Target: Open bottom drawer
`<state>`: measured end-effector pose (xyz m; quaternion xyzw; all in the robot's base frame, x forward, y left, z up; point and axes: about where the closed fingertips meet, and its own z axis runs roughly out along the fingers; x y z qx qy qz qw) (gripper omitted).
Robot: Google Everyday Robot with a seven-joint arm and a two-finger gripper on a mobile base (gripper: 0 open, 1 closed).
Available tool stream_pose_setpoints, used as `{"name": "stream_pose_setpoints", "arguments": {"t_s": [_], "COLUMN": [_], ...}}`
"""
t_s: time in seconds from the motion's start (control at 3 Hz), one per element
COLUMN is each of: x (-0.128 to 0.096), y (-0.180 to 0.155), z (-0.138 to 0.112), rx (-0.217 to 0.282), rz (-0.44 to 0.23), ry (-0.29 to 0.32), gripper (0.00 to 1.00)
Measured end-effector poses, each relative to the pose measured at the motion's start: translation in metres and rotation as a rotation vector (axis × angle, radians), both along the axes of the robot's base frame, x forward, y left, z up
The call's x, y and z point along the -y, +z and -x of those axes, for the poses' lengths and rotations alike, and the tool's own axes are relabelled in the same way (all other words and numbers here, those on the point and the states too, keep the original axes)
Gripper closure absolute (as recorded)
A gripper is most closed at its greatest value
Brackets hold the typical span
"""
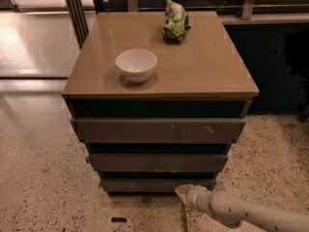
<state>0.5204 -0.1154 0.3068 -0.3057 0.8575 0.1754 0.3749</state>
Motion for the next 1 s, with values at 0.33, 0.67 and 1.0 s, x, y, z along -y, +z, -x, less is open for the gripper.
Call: {"name": "stream_pose_setpoints", "arguments": {"t_s": [0.33, 0.67, 1.0], "x": [0.016, 0.035, 0.053], "y": [-0.01, -0.017, -0.027], "z": [-0.012, -0.023, -0.037], "rx": [0.088, 0.145, 0.167], "rz": [0.016, 0.029, 0.038], "ry": [-0.132, -0.224, -0.274], "gripper": [1.0, 1.0, 1.0]}}
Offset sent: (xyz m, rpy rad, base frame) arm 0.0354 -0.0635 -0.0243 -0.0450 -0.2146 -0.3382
